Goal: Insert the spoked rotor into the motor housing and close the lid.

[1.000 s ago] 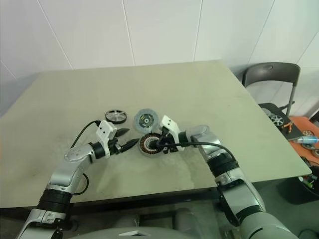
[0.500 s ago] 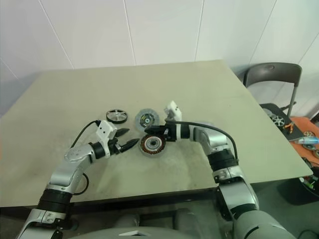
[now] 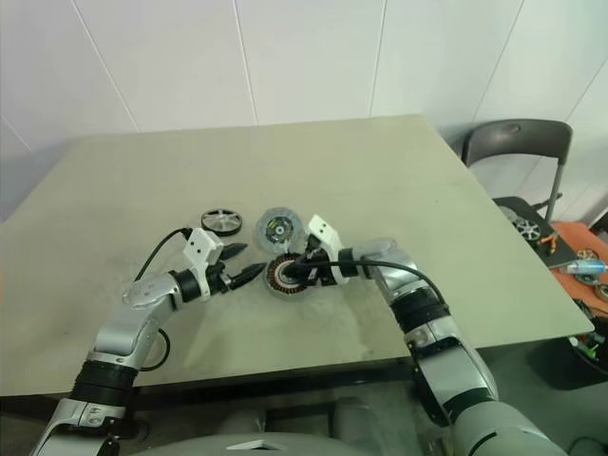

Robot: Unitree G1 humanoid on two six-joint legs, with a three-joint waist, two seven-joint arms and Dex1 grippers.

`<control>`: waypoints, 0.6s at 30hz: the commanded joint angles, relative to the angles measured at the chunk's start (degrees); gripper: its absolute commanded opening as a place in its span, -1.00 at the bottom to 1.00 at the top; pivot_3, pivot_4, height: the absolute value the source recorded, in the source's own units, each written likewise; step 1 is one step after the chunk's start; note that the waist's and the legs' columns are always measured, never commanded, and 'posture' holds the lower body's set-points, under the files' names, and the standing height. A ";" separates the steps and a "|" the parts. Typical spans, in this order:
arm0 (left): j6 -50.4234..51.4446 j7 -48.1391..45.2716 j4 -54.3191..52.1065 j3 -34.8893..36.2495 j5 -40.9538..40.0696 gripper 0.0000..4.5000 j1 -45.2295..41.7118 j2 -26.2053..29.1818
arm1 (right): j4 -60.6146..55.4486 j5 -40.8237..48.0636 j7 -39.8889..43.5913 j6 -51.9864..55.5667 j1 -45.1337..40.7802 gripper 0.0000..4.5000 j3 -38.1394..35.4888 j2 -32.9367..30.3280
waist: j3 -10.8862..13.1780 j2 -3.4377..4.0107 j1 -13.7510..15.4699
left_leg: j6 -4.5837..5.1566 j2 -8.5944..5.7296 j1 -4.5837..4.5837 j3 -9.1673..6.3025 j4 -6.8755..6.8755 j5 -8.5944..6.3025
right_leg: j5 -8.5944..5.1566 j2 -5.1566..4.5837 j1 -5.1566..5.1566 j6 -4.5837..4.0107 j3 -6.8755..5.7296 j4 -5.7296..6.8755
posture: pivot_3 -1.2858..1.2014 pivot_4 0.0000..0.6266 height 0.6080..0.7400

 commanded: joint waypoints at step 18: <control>-0.64 -0.03 -1.28 1.18 -0.58 0.62 -1.10 0.38 | 6.48 -5.55 -5.64 -1.44 -1.53 -1.00 2.03 1.54 | -0.04 -0.01 -1.36 | 0.00 0.01 0.16 -0.02 0.18 0.01 | -0.08 0.03 0.21 -0.20 0.00 0.07 | 0.03 -1.00 1.00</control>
